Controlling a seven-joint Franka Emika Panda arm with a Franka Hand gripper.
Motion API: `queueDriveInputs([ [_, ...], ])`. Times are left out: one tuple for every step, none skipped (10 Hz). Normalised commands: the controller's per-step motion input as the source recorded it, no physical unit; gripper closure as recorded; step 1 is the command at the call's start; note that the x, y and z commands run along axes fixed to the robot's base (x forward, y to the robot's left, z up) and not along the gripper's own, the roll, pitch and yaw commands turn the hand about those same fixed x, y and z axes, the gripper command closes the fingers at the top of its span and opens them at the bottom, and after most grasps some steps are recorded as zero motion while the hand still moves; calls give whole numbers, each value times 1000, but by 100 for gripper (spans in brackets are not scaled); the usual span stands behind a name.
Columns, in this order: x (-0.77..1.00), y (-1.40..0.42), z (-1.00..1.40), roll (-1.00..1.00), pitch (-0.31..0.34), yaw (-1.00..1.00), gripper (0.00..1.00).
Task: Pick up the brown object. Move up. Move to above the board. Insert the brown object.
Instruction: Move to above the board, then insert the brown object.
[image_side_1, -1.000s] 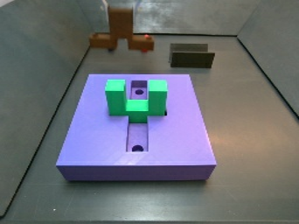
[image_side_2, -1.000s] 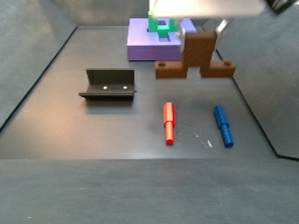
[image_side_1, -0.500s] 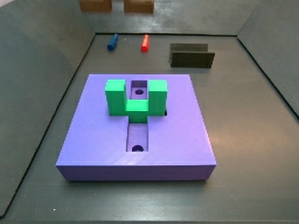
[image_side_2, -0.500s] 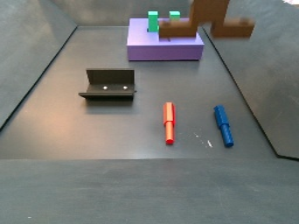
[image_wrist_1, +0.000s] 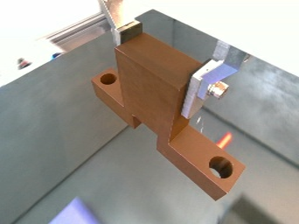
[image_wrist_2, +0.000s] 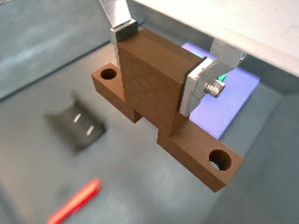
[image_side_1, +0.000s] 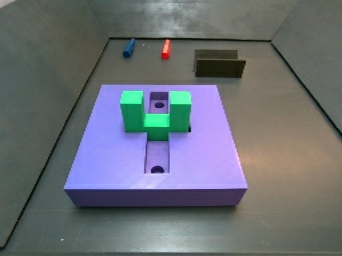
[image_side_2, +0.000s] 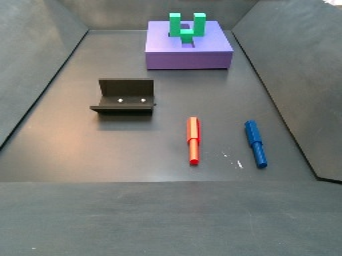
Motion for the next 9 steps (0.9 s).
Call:
queueDriveInputs([
  [423,-1400,198,105,163,-20,100],
  [439,-1400,203,37,166,-26,100],
  [451,-1400,207,22,163,3,100],
  [462,-1400,212,14,157,10,100],
  [509,-1400,225,9,152,13,100],
  [535,-1400,228,13,154,18,100],
  [255,-534,100,13,156,12,100],
  [139,-225,57,18,131,11,100],
  [0,0,0,0,0,-37,100],
])
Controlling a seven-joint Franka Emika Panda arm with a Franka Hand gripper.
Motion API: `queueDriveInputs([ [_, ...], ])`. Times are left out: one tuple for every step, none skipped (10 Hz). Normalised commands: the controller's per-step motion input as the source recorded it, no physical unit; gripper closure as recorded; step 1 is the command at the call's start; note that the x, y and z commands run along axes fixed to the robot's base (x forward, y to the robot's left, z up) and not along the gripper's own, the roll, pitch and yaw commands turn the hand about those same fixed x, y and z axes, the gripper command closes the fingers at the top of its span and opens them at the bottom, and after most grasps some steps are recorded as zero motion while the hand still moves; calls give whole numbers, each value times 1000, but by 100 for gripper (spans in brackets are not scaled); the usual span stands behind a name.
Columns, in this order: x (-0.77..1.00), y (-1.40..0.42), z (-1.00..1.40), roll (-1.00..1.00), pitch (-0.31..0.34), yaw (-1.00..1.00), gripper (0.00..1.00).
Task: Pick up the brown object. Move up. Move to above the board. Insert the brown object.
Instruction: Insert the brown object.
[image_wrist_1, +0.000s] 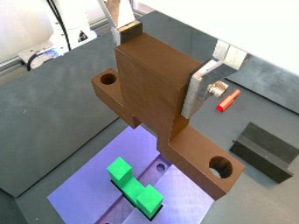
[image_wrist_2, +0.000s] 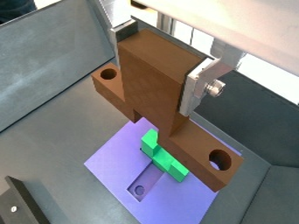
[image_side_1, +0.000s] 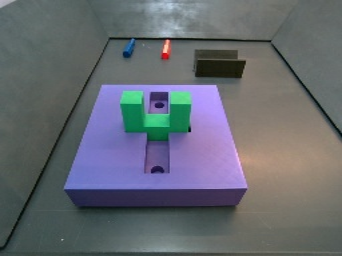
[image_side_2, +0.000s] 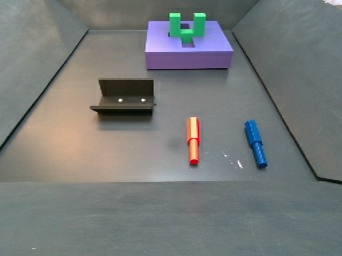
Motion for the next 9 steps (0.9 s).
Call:
queueDriveInputs([
  [94,-57,0,-119,-20,-357,100],
  [134,-77,0,-183,-76,-643,100],
  [23,-20,0,-114,-46,-980,100],
  [0,-3,0,-69,-40,-1000,100],
  [0,0,0,-34,-44,-1000,100],
  [0,0,0,0,-17,-1000,100],
  [0,0,-11,0,-14,-1000,100],
  [0,0,-94,0,-34,-1000,100],
  [0,0,-169,-20,-61,-1000,100],
])
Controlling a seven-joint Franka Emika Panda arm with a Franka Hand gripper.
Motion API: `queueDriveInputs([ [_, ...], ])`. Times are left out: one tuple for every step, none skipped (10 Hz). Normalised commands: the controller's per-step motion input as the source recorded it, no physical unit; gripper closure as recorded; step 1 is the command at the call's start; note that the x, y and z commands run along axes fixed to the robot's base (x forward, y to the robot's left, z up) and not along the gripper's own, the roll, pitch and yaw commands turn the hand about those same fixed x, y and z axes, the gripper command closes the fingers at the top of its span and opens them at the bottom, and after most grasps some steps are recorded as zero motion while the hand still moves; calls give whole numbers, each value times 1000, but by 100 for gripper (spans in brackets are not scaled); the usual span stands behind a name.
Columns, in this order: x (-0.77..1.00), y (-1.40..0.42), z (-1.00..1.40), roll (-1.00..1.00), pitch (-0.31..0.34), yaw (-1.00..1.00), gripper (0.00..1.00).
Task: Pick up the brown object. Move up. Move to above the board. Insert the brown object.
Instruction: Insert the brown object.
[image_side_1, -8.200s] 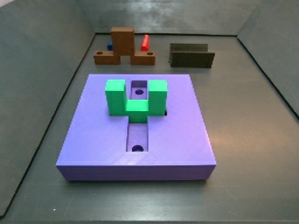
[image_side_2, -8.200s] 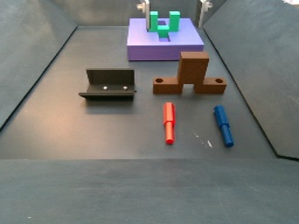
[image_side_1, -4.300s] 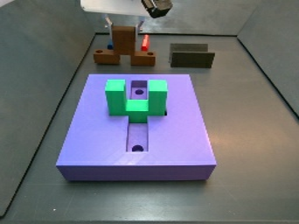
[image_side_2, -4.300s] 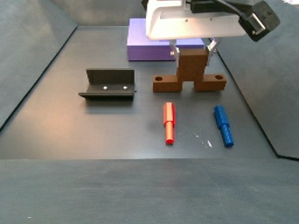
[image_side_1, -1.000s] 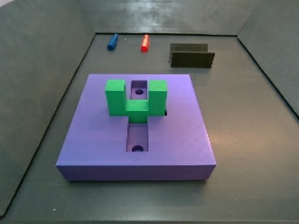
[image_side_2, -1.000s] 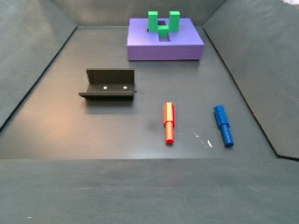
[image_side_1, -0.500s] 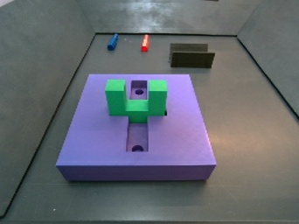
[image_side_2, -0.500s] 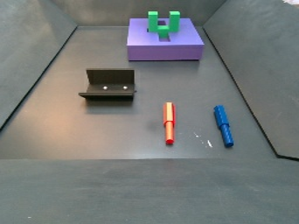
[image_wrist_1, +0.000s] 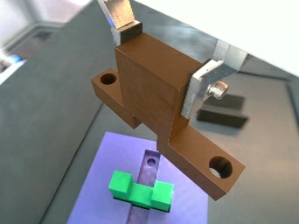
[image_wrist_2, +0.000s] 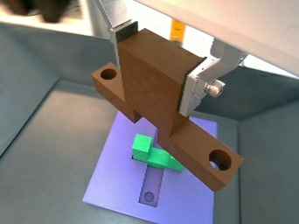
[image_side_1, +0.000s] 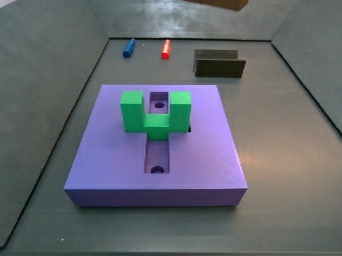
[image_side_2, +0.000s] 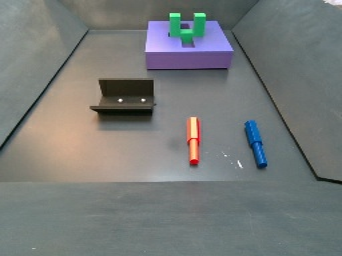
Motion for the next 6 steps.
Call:
queueDriveInputs([
  [0,0,-169,-20,-63,-1000,100],
  [0,0,-169,-21,-61,-1000,100],
  [0,0,-169,-20,-60,-1000,100],
  [0,0,-169,-21,-60,-1000,100],
  [0,0,-169,-20,-60,-1000,100],
  [0,0,-169,-20,-60,-1000,100],
])
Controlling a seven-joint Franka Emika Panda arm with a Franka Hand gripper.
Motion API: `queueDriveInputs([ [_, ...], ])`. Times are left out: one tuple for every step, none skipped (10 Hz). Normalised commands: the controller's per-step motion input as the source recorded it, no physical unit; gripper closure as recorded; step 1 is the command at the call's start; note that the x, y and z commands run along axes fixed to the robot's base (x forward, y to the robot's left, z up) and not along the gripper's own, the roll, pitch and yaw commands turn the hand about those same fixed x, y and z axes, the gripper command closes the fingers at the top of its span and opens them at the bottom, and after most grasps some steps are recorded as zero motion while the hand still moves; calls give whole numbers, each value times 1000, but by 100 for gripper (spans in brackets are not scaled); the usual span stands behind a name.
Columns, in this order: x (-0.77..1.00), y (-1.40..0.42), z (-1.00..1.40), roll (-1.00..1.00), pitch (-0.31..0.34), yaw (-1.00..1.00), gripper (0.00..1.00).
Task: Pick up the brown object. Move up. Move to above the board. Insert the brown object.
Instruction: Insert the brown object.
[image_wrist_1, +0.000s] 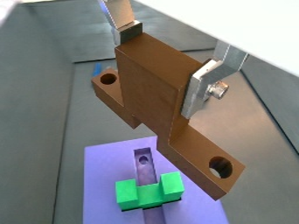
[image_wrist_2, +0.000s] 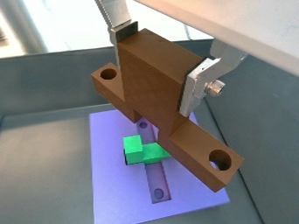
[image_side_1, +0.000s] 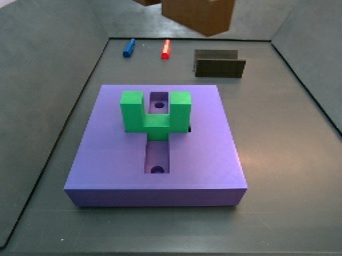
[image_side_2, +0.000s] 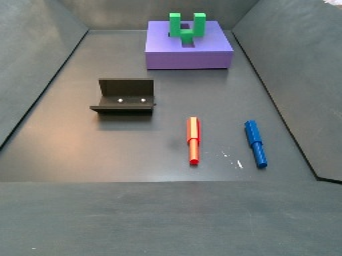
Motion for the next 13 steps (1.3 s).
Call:
queueDriveInputs([
  [0,0,-169,-20,-59,-1000,100],
  [0,0,-174,-16,-59,-1000,100],
  [0,0,-180,-9,-50,-1000,100],
  [0,0,-191,-4,-46,-1000,100],
  [0,0,-246,-43,-56,-1000,100],
  [0,-23,-271,-49,-69,-1000,100],
  [0,-60,-260,-31,-51,-1000,100],
  [-6,-200,-237,-33,-46,-860,100],
  [-86,-349,-206,-56,-84,-351,100],
  [-157,-234,-329,-56,-111,-94,100],
  [-66,0,-523,0,-101,-14,100],
  [-34,0,-611,0,-100,0,100],
  [-46,0,-646,0,-106,0,100],
])
